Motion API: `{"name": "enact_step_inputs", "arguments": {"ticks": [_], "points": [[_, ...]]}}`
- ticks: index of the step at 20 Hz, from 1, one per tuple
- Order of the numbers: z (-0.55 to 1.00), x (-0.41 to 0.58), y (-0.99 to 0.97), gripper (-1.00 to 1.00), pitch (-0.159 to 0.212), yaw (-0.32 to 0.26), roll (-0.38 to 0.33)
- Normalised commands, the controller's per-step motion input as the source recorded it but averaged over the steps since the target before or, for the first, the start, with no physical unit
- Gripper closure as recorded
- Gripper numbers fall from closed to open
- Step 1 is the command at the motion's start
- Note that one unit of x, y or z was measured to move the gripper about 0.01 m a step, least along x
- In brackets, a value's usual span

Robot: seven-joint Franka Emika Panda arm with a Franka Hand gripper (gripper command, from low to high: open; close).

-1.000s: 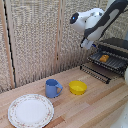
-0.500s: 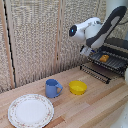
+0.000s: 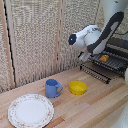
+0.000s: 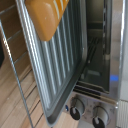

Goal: Kindly employ your clamp to softly take hold of the bread. Delicately rest it on the oven pan, verifying that it is even on the surface. Using your clamp and attentiveness, smoothly glide the pan into the oven and along the appropriate brackets, securing it in position.

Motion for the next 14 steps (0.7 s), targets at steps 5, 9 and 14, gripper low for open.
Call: {"name": "enact_step_inputs", "arguments": {"ticks": [5, 9, 14], "points": [[-0.34, -0.173, -0.2, -1.0, 0.002, 0.084, -0.134], [-0.5, -0.017, -0.05, -1.0, 0.099, 0.109, -0.147], [-0.25, -0.033, -0.25, -1.0, 0.097, 0.111, -0.104]]}}
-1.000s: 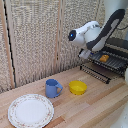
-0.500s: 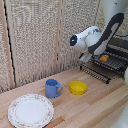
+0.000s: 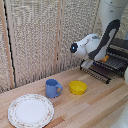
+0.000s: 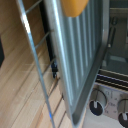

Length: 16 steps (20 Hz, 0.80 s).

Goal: Kindly employ your clamp to softly take hold of the bread. Delicately rest it on the oven pan, verifying that it is even on the surface. Using your clamp and attentiveness, smoothly glide the pan into the oven and along the appropriate brackets, securing it in position.

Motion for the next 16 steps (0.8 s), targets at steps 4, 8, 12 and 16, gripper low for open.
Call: {"name": "enact_step_inputs", "arguments": {"ticks": [4, 8, 12, 16], "points": [[-0.01, -0.067, -0.5, -1.0, 0.055, 0.095, -0.018], [0.0, -0.106, -0.53, 1.0, 0.051, 0.117, 0.0], [0.0, -0.072, -0.39, 1.0, 0.064, 0.114, 0.001], [0.0, -0.055, -0.08, 1.0, 0.024, 0.053, -0.042]]}}
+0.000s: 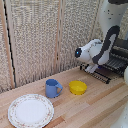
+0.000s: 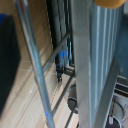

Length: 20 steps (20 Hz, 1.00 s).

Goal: Kindly employ your clamp to softly take hold of the bread. Delicately rest it on the oven pan, verifying that it is even on the surface. Using your clamp and attentiveness, smoothly glide the pan into the oven and along the appropriate brackets, securing it in position.

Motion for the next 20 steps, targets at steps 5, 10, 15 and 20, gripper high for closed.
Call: {"name": "enact_step_inputs", "arguments": {"ticks": [5, 10, 15, 20], "points": [[0.0, -0.027, 0.03, 1.0, 0.001, 0.01, -0.092], [0.3, 0.001, -0.23, 1.0, 0.025, 0.0, 0.056], [0.66, 0.0, -0.54, 1.0, 0.053, 0.02, 0.175], [0.66, 0.011, -0.54, 1.0, 0.042, 0.022, 0.182]]}}
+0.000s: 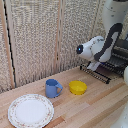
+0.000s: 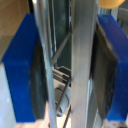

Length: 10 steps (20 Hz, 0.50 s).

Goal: Kindly employ your clamp to softly take hold of the bread. Delicately rest it on the oven pan, verifying that it is even on the surface. Using your clamp and attentiveness, smoothly glide the pan into the oven and along the appropriate brackets, securing it in position.

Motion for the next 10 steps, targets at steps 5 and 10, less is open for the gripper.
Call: {"name": "enact_step_inputs", "arguments": {"ticks": [5, 10], "points": [[0.62, 0.0, -0.64, 1.0, 0.037, 0.02, 0.187], [0.59, -0.125, -0.81, 1.0, 0.072, 0.033, 0.12]]}}
